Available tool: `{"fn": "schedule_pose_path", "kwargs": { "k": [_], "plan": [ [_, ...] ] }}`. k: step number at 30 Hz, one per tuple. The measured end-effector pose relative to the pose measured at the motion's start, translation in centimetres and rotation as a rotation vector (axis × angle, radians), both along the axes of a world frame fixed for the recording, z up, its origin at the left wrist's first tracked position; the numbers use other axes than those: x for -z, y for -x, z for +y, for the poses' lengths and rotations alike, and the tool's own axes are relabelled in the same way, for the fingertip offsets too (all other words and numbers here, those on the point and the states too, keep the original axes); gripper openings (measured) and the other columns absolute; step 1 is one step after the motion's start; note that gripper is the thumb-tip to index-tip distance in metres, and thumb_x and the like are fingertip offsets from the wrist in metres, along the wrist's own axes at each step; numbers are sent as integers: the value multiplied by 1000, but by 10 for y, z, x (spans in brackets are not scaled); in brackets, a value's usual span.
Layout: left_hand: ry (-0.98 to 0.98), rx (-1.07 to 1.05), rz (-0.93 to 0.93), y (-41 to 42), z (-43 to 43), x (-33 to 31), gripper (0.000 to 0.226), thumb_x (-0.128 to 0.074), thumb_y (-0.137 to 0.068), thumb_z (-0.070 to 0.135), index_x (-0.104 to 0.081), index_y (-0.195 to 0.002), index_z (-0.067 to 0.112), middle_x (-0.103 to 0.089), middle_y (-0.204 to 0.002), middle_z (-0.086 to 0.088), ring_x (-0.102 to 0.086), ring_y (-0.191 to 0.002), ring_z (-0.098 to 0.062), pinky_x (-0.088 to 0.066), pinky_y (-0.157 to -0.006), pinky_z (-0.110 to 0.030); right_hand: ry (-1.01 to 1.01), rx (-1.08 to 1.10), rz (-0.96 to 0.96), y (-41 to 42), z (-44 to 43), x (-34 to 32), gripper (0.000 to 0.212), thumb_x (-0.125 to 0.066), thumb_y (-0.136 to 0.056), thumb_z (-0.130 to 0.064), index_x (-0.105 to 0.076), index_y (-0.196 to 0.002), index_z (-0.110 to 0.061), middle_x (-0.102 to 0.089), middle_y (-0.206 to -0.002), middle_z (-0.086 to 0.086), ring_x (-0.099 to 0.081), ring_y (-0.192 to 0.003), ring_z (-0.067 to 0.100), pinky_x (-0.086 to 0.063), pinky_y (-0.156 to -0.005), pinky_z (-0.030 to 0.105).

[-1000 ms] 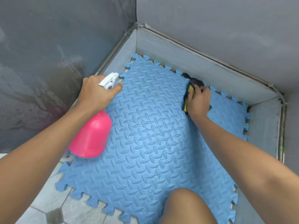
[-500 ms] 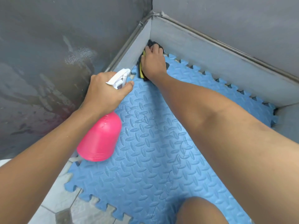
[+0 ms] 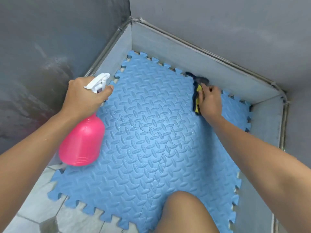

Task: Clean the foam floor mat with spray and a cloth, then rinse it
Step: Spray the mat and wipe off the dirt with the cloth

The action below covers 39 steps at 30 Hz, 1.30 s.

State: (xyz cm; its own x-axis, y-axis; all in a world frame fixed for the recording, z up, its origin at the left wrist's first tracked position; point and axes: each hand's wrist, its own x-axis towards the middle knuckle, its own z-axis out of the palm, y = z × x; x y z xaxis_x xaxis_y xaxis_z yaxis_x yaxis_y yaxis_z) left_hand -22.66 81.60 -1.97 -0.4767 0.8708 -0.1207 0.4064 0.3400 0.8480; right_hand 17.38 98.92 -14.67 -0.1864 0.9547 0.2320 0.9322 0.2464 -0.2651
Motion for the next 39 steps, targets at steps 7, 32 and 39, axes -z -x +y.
{"fn": "schedule_pose_path", "kwargs": {
  "k": [7, 32, 39],
  "plan": [
    [9, 35, 53, -3, -3, -7, 40, -70, -80, 43, -74, -96, 7, -75, -72, -11, -75, -68, -36, -63, -82, -51, 94, 614, -53, -121, -21, -2, 43, -41, -102, -28, -51, -139, -9, -48, -124, 29, -48, -115, 47, -44, -98, 49],
    [-18, 94, 195, -2, -7, -7, 33, -69, -87, 36, -70, -72, 6, -73, -66, -7, -69, -67, -35, -57, -69, -41, 142, -211, 65, 19, -98, -23, 38, -51, -103, -38, -61, -135, -21, -56, -116, 10, -52, -95, 21, -46, -82, 31],
    [205, 170, 160, -10, -36, 9, 50, -75, -79, 52, -62, -72, 4, -61, -62, -12, -56, -61, -37, -53, -58, -40, 91, 484, 44, -29, -44, -9, 43, -42, -103, -35, -55, -138, -14, -50, -120, 22, -47, -115, 39, -47, -90, 50]
  ]
}}
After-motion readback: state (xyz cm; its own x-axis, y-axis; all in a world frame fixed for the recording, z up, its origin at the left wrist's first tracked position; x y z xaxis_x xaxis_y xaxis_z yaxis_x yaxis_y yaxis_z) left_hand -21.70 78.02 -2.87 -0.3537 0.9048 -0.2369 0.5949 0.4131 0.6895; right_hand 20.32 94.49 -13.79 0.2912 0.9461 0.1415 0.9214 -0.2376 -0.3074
